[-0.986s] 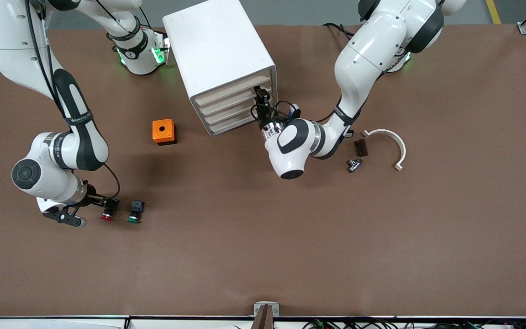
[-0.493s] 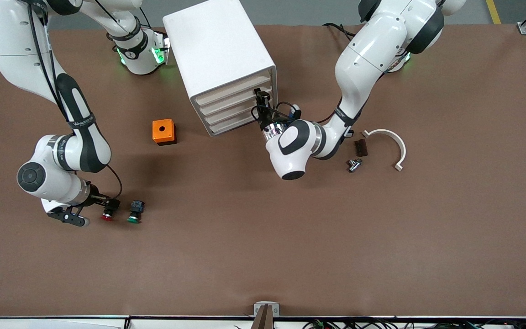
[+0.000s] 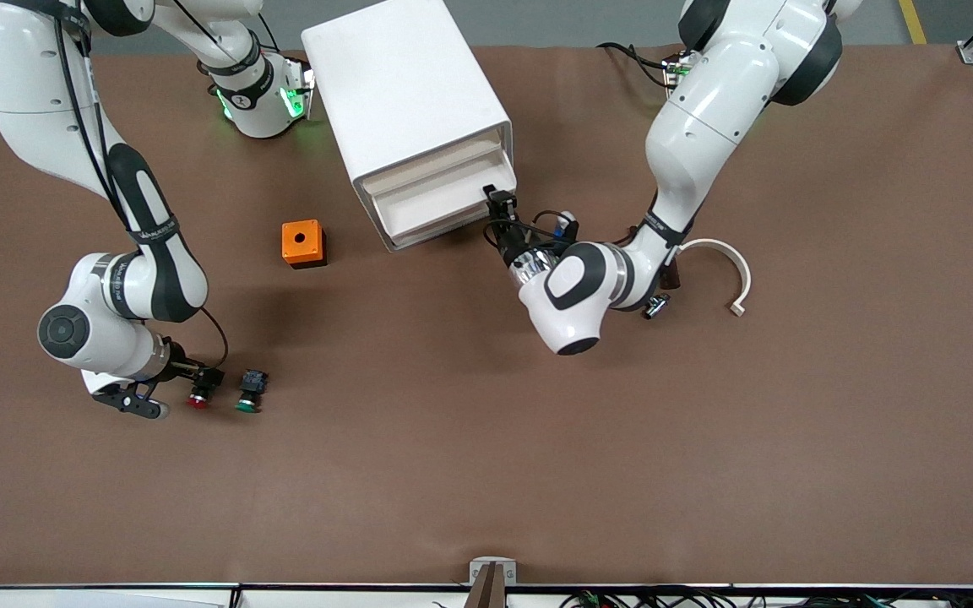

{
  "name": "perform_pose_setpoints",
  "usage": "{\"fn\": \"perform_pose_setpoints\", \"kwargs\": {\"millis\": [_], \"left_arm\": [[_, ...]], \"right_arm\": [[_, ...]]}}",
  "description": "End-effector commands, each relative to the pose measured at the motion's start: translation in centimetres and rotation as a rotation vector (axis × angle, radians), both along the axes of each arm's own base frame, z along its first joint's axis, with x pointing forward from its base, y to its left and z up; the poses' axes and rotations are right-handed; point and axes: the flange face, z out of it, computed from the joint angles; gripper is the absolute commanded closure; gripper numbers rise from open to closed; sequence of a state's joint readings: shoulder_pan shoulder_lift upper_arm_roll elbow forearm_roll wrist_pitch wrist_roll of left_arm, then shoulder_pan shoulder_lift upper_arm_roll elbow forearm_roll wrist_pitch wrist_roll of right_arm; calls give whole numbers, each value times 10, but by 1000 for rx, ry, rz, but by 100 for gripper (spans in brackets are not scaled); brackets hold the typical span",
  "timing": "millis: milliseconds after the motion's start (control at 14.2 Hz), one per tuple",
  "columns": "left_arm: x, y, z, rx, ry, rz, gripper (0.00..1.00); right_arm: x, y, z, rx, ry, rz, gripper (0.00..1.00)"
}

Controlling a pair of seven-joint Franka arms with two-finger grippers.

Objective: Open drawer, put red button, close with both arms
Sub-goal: 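Pull the drawer open with the left gripper while the right gripper grasps the red button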

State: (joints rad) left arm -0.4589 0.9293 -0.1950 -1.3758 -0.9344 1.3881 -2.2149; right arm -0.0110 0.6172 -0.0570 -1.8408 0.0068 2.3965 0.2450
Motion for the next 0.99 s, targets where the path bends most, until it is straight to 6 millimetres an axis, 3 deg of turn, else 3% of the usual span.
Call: {"fn": "perform_pose_setpoints", "kwargs": {"millis": [0,70,141,211,282,423,634,704,775,915], "left_arm": [[24,22,-1,-34,-17,60,82],[31,31,-2,-33,-17,78,82],[38,39,-2,-32,-19,94,82],[44,47,-2,-32,-19,109,82],[50,53,-2,-33,-22,121,82],[54,60,-2,-32,-21,133,82],[59,66,-3,-33,-23,145,79],[59,66,-3,-32,-22,146,77],[60,66,-3,-33,-22,148,62],[64,68,-2,-33,-43,163,22]], "right_arm": [[4,-3,-6,0,-2,-17,0],[4,-2,-7,0,0,-16,3],[4,-2,-8,1,1,-13,13],[3,-2,-8,1,4,-8,29],[3,-1,-8,4,4,-12,38],[2,-3,-9,3,6,-15,47],[2,0,-7,3,13,-14,95],[3,0,-3,5,7,-10,99],[5,1,3,5,13,-7,100],[10,4,40,22,69,-26,100]]}}
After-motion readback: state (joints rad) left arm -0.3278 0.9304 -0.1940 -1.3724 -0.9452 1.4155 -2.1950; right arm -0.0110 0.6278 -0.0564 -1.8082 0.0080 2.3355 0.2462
